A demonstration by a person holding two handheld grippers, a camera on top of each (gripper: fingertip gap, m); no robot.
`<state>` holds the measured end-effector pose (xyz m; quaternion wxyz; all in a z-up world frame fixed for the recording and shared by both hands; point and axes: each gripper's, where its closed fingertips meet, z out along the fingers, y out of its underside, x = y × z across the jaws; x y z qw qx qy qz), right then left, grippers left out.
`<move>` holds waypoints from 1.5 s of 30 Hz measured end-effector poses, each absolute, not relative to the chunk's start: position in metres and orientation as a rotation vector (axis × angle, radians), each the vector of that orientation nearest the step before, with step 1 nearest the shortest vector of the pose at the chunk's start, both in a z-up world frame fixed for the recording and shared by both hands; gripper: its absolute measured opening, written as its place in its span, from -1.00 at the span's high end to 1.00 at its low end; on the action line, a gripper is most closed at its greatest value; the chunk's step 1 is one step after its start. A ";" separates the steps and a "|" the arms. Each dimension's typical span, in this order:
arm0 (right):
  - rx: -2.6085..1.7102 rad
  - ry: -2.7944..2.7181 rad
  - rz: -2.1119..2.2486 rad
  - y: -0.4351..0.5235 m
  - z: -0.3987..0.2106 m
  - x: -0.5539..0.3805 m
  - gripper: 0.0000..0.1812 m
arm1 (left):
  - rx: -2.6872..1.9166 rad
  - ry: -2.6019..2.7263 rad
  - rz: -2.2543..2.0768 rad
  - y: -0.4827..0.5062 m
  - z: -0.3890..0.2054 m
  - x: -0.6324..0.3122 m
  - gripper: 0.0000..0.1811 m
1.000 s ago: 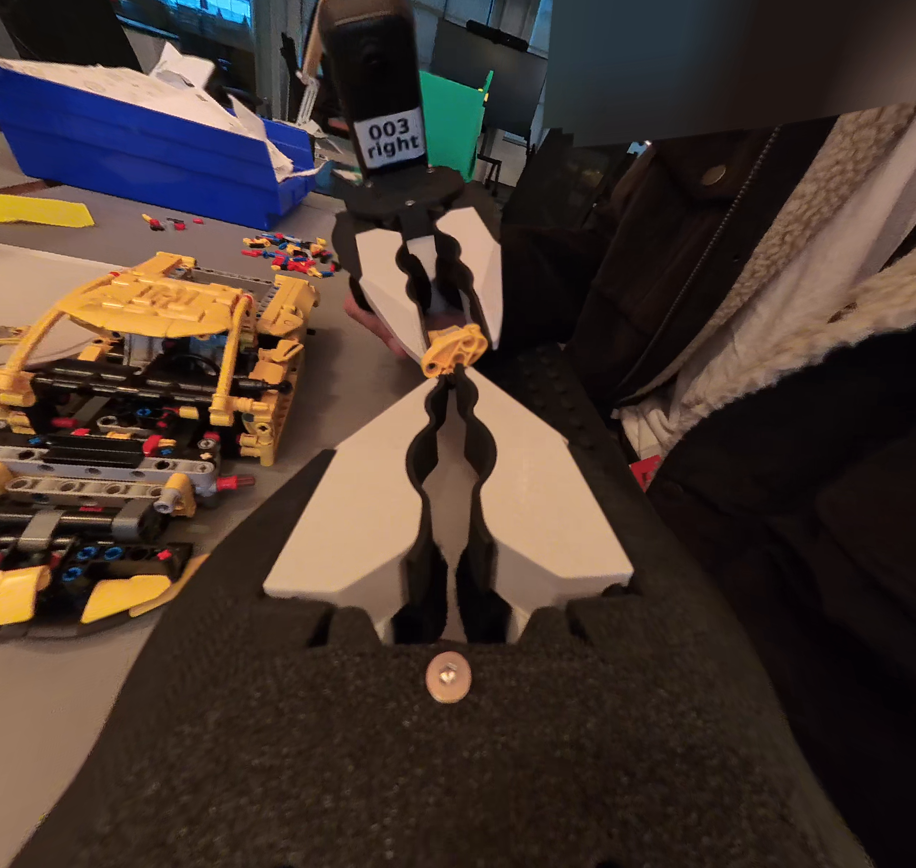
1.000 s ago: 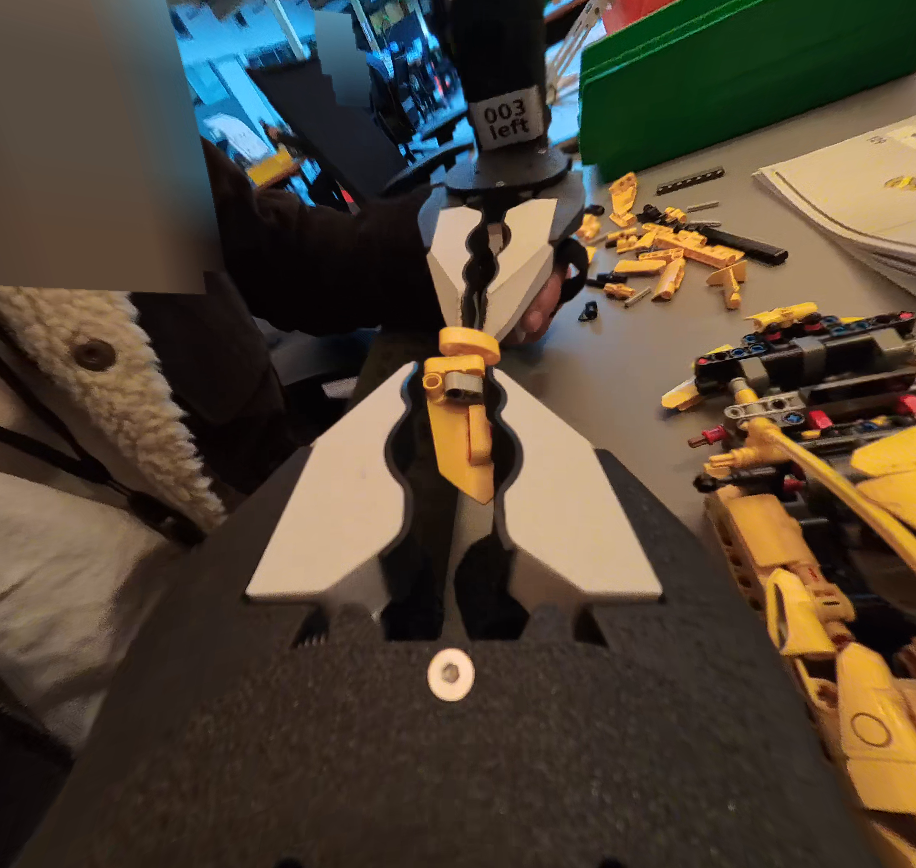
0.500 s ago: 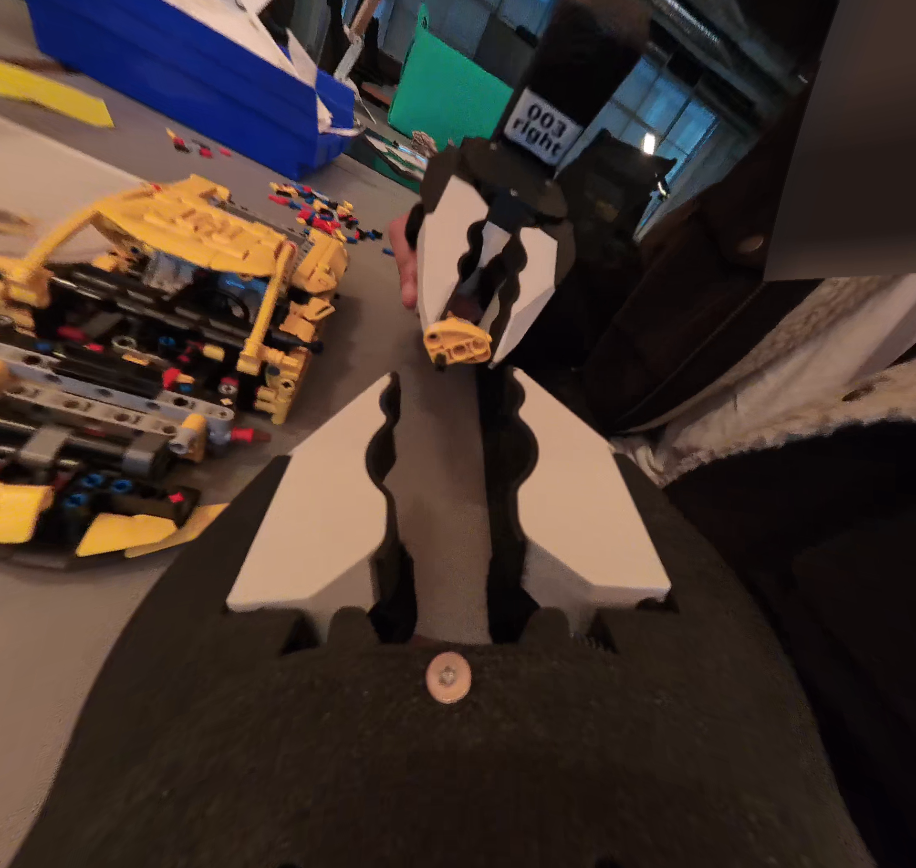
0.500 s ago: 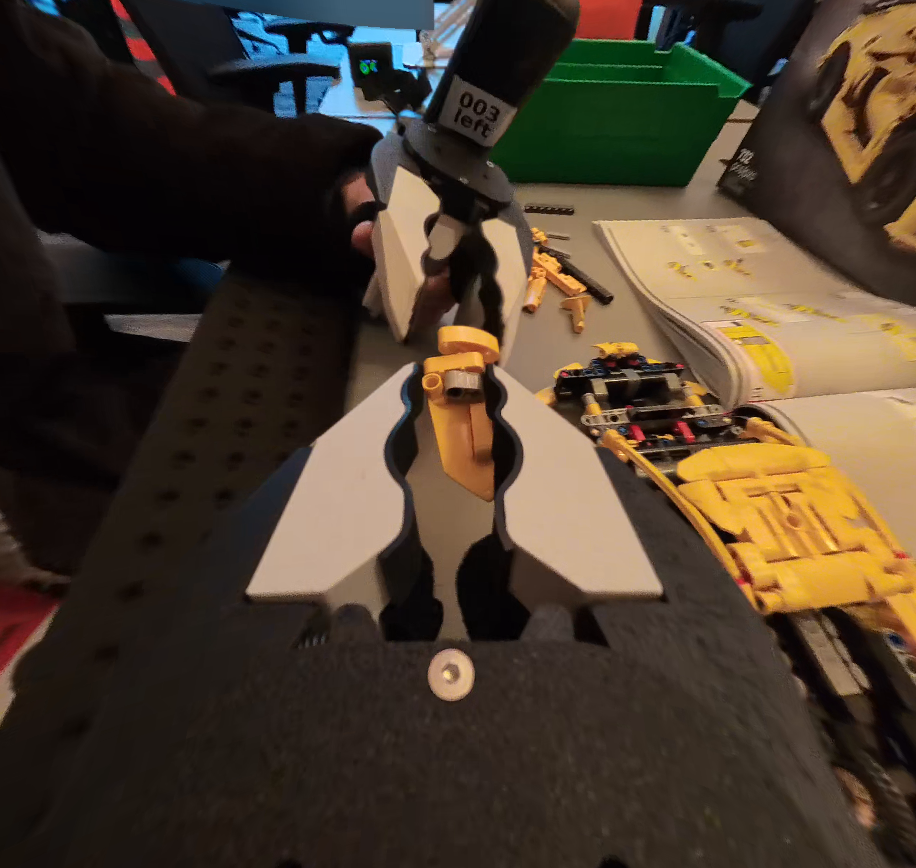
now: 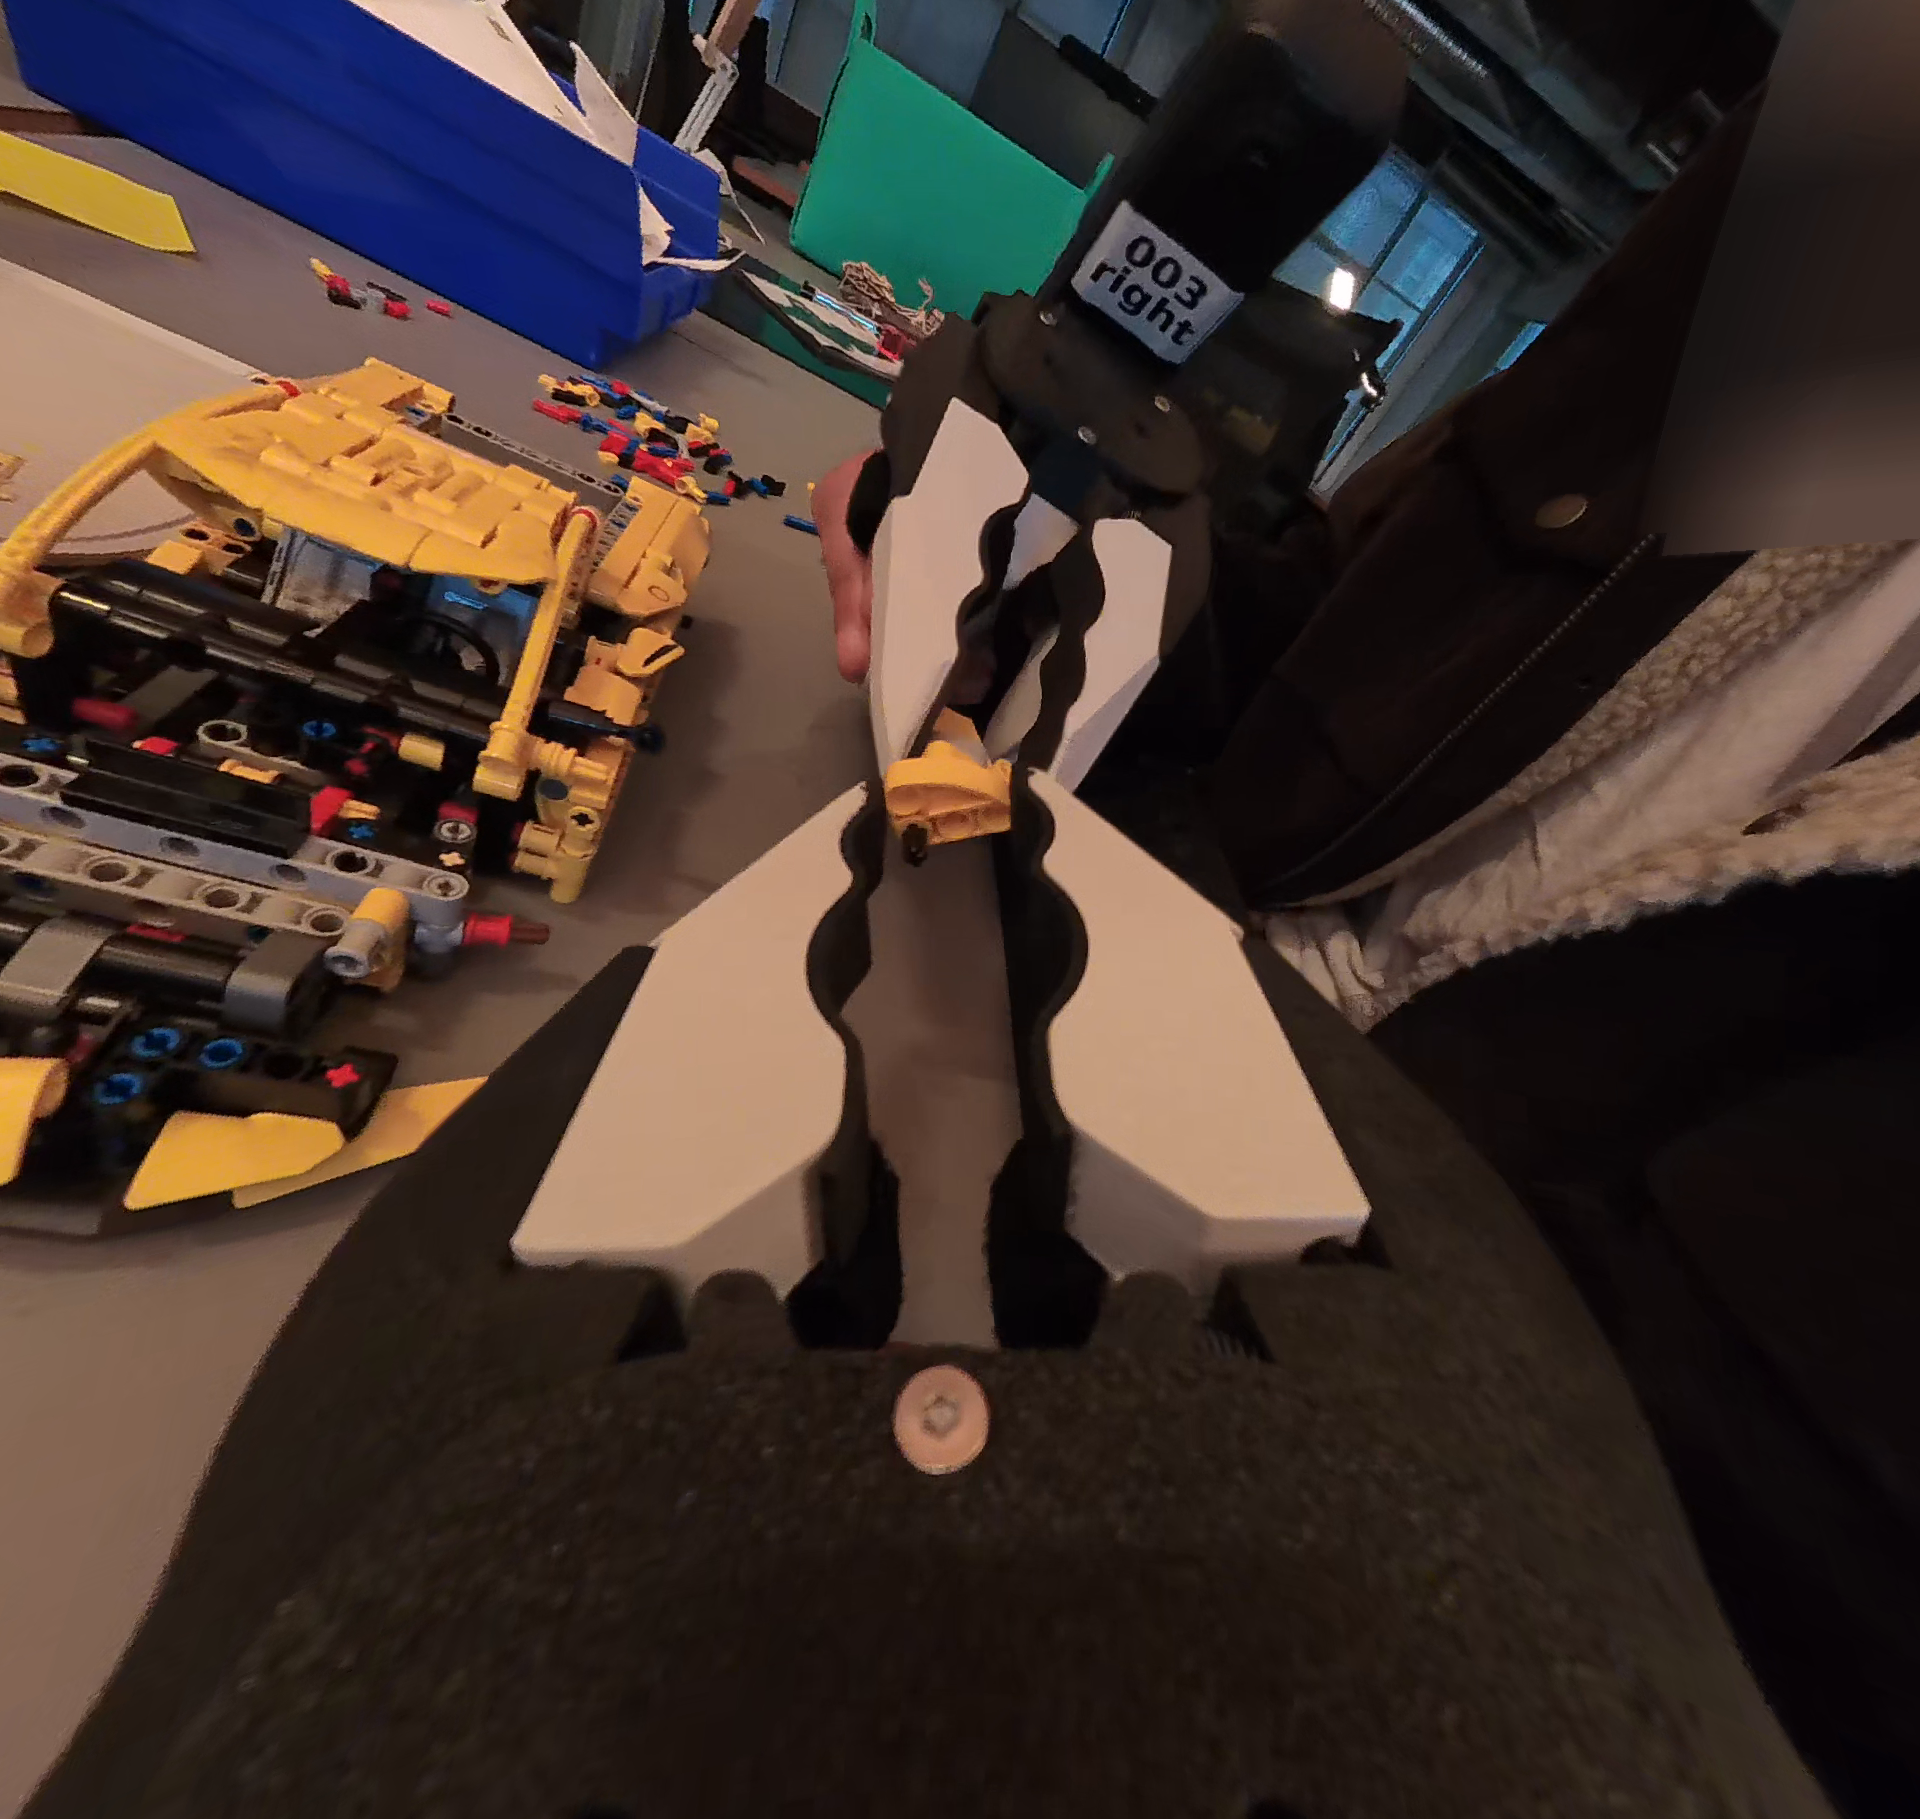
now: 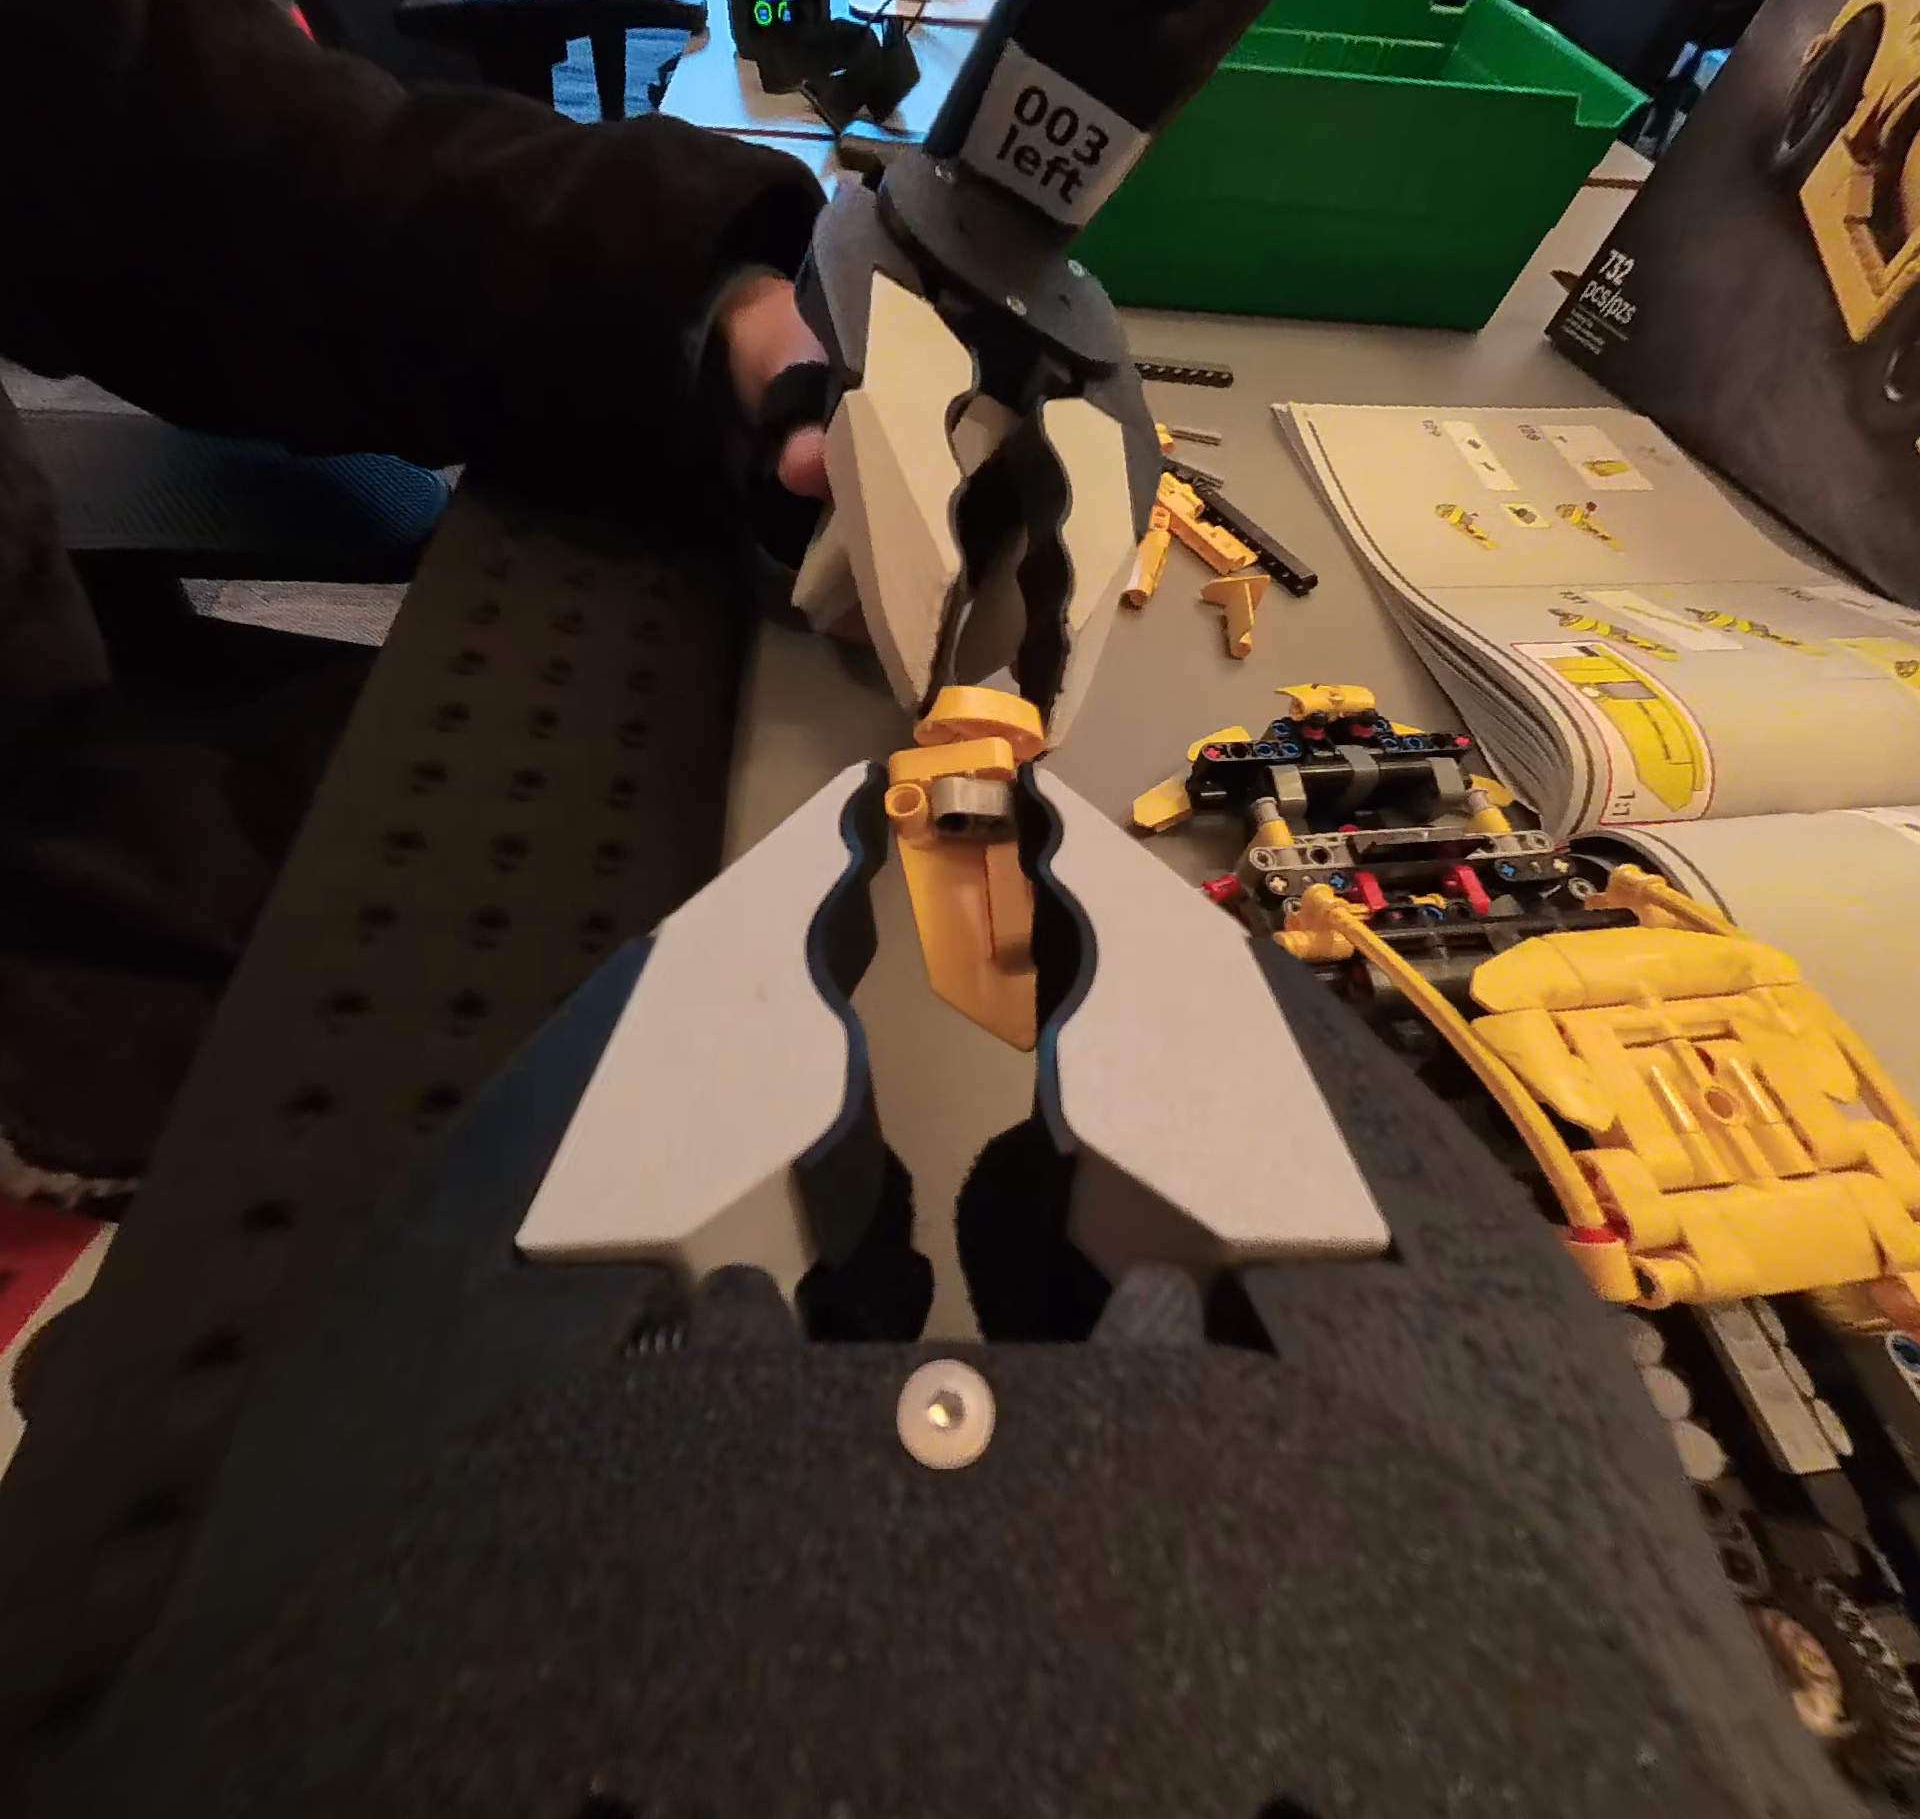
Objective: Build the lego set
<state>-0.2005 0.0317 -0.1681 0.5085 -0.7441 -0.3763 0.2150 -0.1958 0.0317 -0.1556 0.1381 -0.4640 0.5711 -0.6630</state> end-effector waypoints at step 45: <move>-1.885 -0.343 0.774 0.071 -0.146 -0.177 0.58 | -0.829 1.622 -0.527 0.066 -0.149 -0.171 0.74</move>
